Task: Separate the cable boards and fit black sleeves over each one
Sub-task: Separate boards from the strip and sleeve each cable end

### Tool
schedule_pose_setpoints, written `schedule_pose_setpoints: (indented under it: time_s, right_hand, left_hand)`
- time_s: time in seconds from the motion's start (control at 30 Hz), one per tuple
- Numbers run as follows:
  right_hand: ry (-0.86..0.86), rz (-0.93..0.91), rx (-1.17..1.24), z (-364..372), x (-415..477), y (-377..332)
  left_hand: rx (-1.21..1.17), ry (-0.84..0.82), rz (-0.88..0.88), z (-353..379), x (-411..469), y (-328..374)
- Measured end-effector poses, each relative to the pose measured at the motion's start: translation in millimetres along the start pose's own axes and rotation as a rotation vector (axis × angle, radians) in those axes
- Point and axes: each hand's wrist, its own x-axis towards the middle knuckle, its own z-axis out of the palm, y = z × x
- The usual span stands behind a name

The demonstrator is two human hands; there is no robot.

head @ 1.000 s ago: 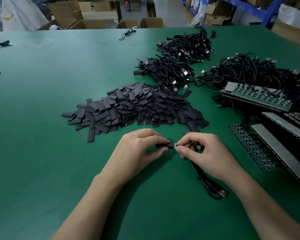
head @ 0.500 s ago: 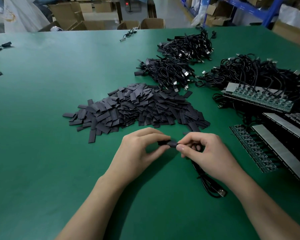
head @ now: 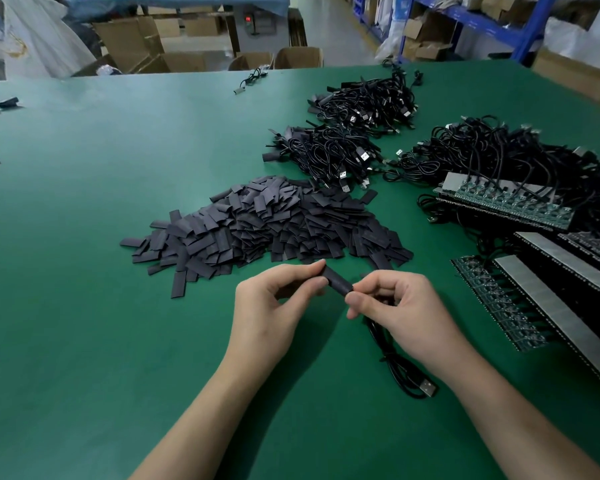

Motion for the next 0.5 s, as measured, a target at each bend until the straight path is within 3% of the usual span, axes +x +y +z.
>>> schedule_pose_setpoints:
  time_s: [0.3, 0.5]
  right_hand:
    - [0.013, -0.005, 0.047, 4.3, 1.2, 1.5]
    - [0.04, -0.008, 0.025, 5.9, 0.1, -0.3]
  left_hand:
    - [-0.295, 0.004, -0.059, 5.1, 0.5, 1.1]
    - [-0.355, -0.012, -0.06, 5.6, -0.8, 5.0]
